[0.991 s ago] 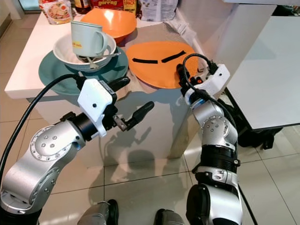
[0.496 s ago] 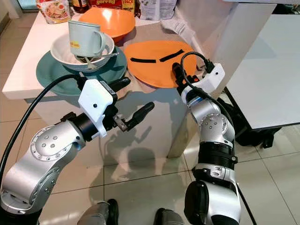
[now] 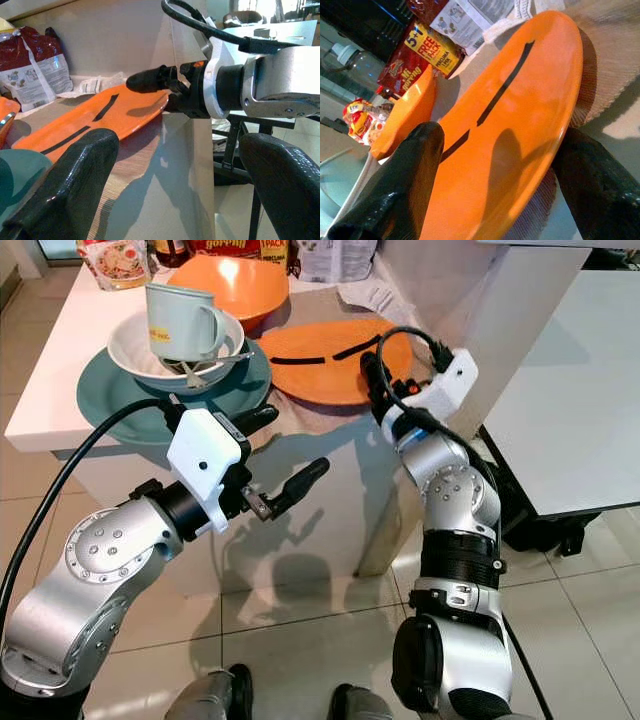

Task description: Setting the table

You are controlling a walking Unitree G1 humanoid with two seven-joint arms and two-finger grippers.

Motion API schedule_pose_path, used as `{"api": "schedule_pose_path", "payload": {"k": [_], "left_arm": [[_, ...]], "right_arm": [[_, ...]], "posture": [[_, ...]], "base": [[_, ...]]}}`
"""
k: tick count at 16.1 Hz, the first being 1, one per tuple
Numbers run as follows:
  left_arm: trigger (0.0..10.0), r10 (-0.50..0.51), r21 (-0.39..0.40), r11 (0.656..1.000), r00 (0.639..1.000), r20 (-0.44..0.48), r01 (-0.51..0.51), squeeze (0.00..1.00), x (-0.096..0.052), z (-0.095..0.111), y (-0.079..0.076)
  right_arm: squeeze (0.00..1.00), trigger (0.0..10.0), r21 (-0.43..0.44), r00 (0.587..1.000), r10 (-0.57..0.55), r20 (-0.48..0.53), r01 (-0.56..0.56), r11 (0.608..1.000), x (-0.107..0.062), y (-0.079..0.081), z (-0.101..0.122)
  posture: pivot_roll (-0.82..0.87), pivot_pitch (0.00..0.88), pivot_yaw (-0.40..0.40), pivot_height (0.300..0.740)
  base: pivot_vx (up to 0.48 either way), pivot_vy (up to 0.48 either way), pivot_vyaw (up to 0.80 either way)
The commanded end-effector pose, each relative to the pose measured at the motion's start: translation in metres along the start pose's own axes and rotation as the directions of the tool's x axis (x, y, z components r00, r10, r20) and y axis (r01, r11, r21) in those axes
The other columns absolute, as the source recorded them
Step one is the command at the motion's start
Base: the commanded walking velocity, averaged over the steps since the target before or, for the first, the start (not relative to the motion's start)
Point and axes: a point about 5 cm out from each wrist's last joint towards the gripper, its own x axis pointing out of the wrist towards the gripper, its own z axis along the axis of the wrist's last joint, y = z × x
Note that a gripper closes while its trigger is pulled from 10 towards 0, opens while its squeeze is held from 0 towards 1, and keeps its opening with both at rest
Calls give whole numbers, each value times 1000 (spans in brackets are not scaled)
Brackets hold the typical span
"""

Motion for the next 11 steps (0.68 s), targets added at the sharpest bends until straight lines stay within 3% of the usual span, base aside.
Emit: {"api": "schedule_pose_path", "payload": {"k": [1, 4, 8, 9, 11], "left_arm": [[10000, -23, 13, 1000, 1000, 16, 23, 0, 0, 5, -3], [10000, -23, 15, 1000, 1000, 16, 23, 0, 0, 4, -3], [10000, -23, 21, 1000, 1000, 15, 23, 0, -1, 4, -2], [10000, -23, 23, 999, 1000, 14, 22, 0, -1, 4, -2], [10000, -24, 23, 999, 1000, 14, 24, 0, -1, 4, -2]], "right_arm": [[0, 10000, -32, 999, 42, 31, -41, 999, 0, 14, 12], [0, 10000, -50, 999, 27, 40, -25, 998, 1, 13, 15], [0, 10000, -171, 997, -56, 44, 63, 983, -1, 7, 19], [0, 10000, -226, 997, -49, 63, 62, 972, -5, 11, 23], [0, 10000, -256, 997, -31, 72, 49, 965, -9, 15, 26]], "posture": [[134, 158, -27, 740], [135, 150, -31, 740], [137, 146, -30, 740], [135, 146, -27, 740], [134, 148, -26, 740]], "base": [[0, 0, 0], [0, 0, 0], [0, 0, 0], [0, 0, 0], [0, 0, 0]]}}
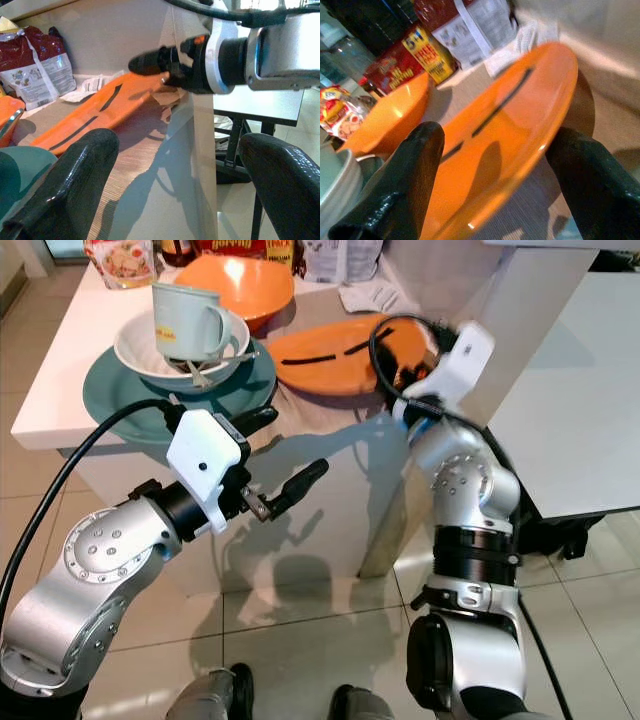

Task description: Setting the table

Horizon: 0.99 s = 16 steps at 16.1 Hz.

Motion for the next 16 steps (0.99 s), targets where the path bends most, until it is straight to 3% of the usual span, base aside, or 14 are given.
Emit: {"api": "schedule_pose_path", "payload": {"k": [1, 5, 9, 10, 11, 16], "left_arm": [[10000, -20, 16, 1000, 1000, 18, 20, 0, 0, 4, -2], [10000, -21, 19, 1000, 1000, 17, 21, 0, 0, 4, -2], [10000, -23, 19, 1000, 1000, 18, 22, 0, 1, 4, -2], [10000, -22, 18, 1000, 1000, 18, 21, 0, 1, 4, -2], [10000, -20, 18, 1000, 1000, 18, 20, 0, 1, 4, -1], [10000, -19, 17, 1000, 1000, 20, 19, 0, 2, 4, -1]], "right_arm": [[0, 10000, -25, 1000, 3, 13, -3, 1000, -3, 2, 4], [0, 10000, 29, 1000, 8, 9, -8, 1000, -1, 4, 3], [0, 10000, 176, 999, -17, -33, 22, 984, 3, -7, -10], [0, 3020, 221, 999, -12, -32, 19, 975, 5, -8, -12], [0, 0, 234, 1000, -6, -26, 12, 972, 6, -7, -10], [0, 0, 253, 1000, -16, -23, 21, 967, 6, -10, -7]], "posture": [[134, 148, -26, 740], [135, 149, -24, 740], [137, 152, -23, 740], [138, 154, -23, 740], [138, 156, -25, 740], [135, 158, -25, 740]], "base": [[0, 0, 0], [0, 0, 0], [0, 0, 0], [0, 0, 0], [0, 0, 0], [0, 0, 0]]}}
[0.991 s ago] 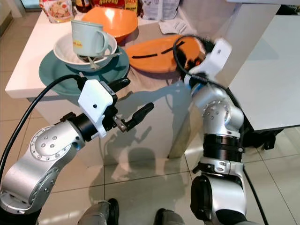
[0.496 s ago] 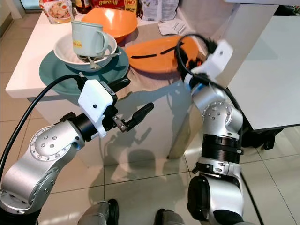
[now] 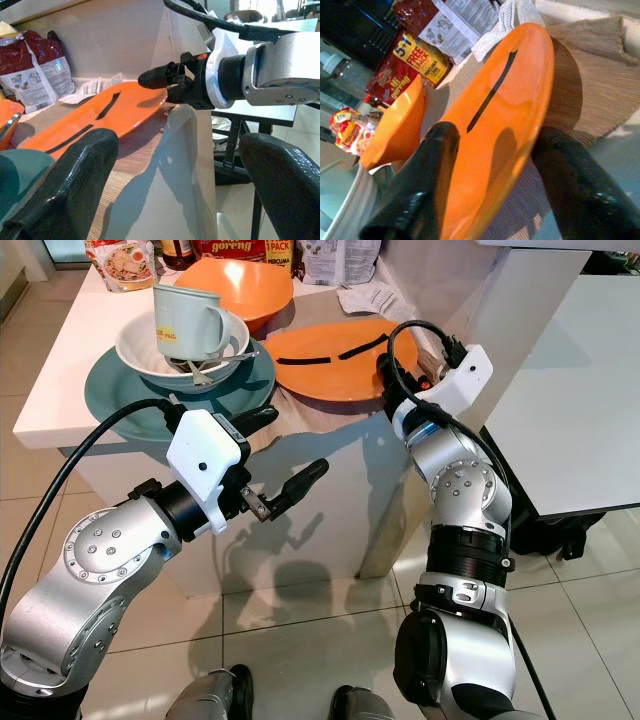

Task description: Setting the table

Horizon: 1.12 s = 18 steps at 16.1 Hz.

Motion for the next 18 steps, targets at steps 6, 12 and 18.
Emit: {"api": "schedule_pose_path", "payload": {"k": [6, 12, 18], "left_arm": [[10000, -18, 14, 1000, 1000, 21, 17, 0, 3, 4, -1], [10000, -13, 14, 1000, 1000, 24, 13, 0, 3, 5, -2], [10000, 3, 14, 1000, 1000, 29, -3, 0, 3, 4, -2]], "right_arm": [[0, 0, 42, 1000, -8, 30, 6, 999, 2, 0, 8], [0, 0, 60, 999, -24, 36, 22, 998, 2, -3, 9], [0, 0, 61, 998, -40, 52, 36, 997, 2, -6, 9]], "posture": [[134, 159, -26, 740], [131, 156, -28, 740], [116, 141, -25, 740]], "base": [[0, 0, 0], [0, 0, 0], [0, 0, 0]]}}
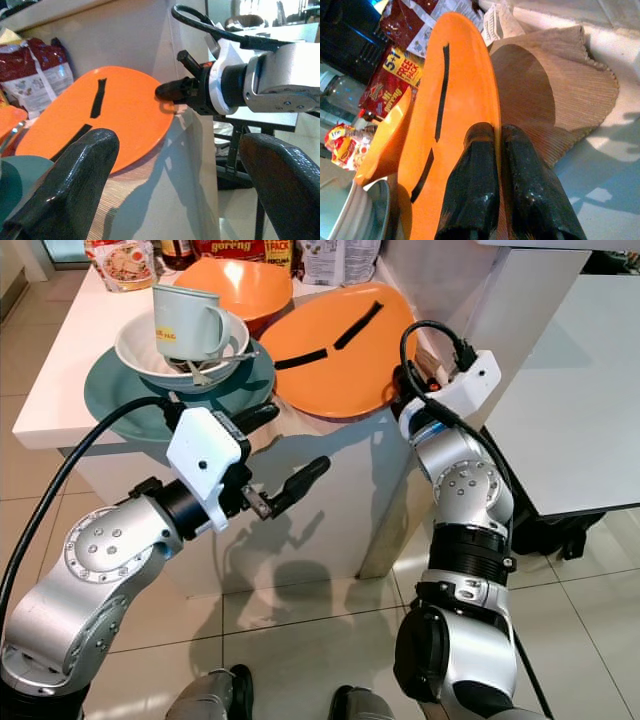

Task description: Setting the table

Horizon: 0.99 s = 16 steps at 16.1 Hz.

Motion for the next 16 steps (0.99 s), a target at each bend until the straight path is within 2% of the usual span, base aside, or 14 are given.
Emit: {"api": "schedule_pose_path", "payload": {"k": [1, 7, 9, 10, 14, 16], "left_arm": [[10000, 6, 5, 1000, 1000, 10, -6, 0, 2, 0, 0], [10000, 125, 26, 992, 992, 6, -125, 0, -2, -3, 12], [10000, 167, 18, 986, 986, 18, -167, 0, -2, -3, 17], [10000, 205, 8, 979, 978, 28, -205, 0, 0, -4, 18], [10000, 219, -10, 976, 975, 30, -219, 0, 0, -6, 12], [10000, 218, -15, 976, 975, 36, -217, 0, -1, -7, 11]], "right_arm": [[0, 0, 3, 1000, 12, 29, -12, 1000, 1, 4, 7], [0, 0, 93, 996, 26, 88, -34, 995, -12, 4, 8], [0, 0, 96, 995, 25, 94, -34, 995, -17, 3, 10], [0, 0, 88, 993, 23, 112, -33, 996, -25, 1, 17], [0, 0, 69, 990, 26, 142, -36, 997, -45, -4, 28], [0, 0, 122, 988, 11, 153, -30, 992, -55, -10, 30]], "posture": [[107, 129, -24, 740], [119, 86, -19, 740], [108, 82, -24, 740], [95, 76, -40, 740], [81, 62, -41, 740], [80, 58, -40, 740]], "base": [[0, 0, 0], [0, 0, 0], [0, 0, 0], [0, 0, 0], [0, 0, 0], [0, 0, 0]]}}
